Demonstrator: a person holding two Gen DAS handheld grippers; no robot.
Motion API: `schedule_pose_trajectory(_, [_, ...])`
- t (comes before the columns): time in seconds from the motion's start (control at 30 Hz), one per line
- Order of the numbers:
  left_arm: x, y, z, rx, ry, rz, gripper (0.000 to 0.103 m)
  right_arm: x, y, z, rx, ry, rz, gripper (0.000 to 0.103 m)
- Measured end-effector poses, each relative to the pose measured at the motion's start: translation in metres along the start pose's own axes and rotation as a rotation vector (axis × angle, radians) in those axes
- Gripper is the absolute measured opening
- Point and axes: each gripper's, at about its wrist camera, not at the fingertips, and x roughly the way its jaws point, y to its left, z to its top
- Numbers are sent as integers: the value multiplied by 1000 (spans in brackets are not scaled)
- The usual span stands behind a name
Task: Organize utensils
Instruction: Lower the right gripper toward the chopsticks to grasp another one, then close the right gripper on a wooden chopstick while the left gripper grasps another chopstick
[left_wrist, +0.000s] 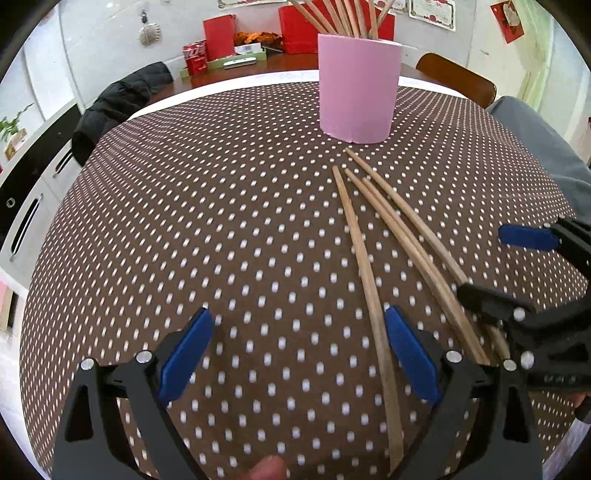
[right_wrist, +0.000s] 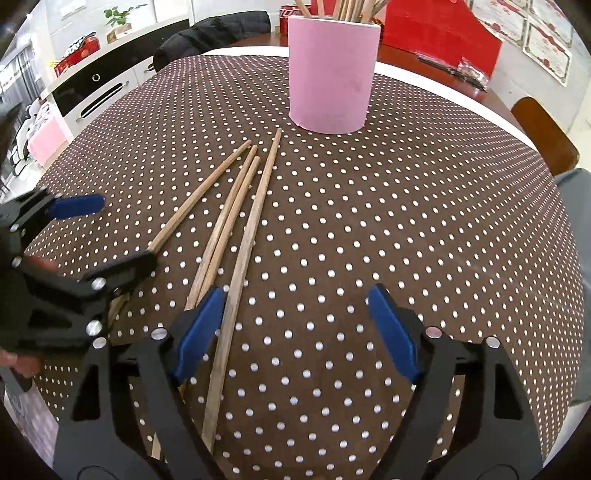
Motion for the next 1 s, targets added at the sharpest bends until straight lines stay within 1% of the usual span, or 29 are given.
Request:
schedule_pose_trajectory(0.13, [7,2,12,4,2,-3,93,5,3,8,-20,-13,12,79])
schedule_pose_trajectory(0.23, [11,12,17,-36,8,-3,93,12,5,19,-28,-18,28,78])
schedule_pose_trajectory(0.27, [11,17,18,-48,6,5,93,13,6,21,-30,-21,33,70])
schedule_pose_trajectory(0.37, [10,22,16,-33,-1,-2,93,18,6,30,-21,-32,15,56])
schedule_pose_trajectory(0.47, [9,21,13,-19,-8,-4,93,23,7,37,-31,-27,10,54])
schedule_pose_trajectory(0.53, [10,21,13,-19,-7,-9,93,25,13,41,-49,-32,14,44])
schedule_pose_trajectory(0.6, [11,21,16,-13,-6,-14,92,25,19,42,-69,-32,21,23])
schedule_pose_trajectory(0.63, [12,21,18,-9,-7,-19,91,23,22,42,-79,-28,22,16])
schedule_pose_trajectory(0.67, [11,21,19,2,-14,-31,86,22,22,40,-80,-26,24,9])
schedule_pose_trajectory(0.73, [9,19,20,21,-25,-48,69,19,19,35,-58,-29,28,7])
schedule_pose_trajectory(0.8, [6,19,23,20,-30,-61,20,14,12,27,-11,-51,51,6])
schedule_pose_trajectory(0.83, [5,21,23,10,-24,-80,9,11,8,25,8,-63,62,6])
schedule_pose_trajectory(0.9, [4,28,24,-22,-17,-134,7,2,-1,19,61,-91,106,6])
schedule_pose_trajectory(1.0, [-3,31,19,-36,-40,-130,6,-10,-10,11,101,-124,118,6])
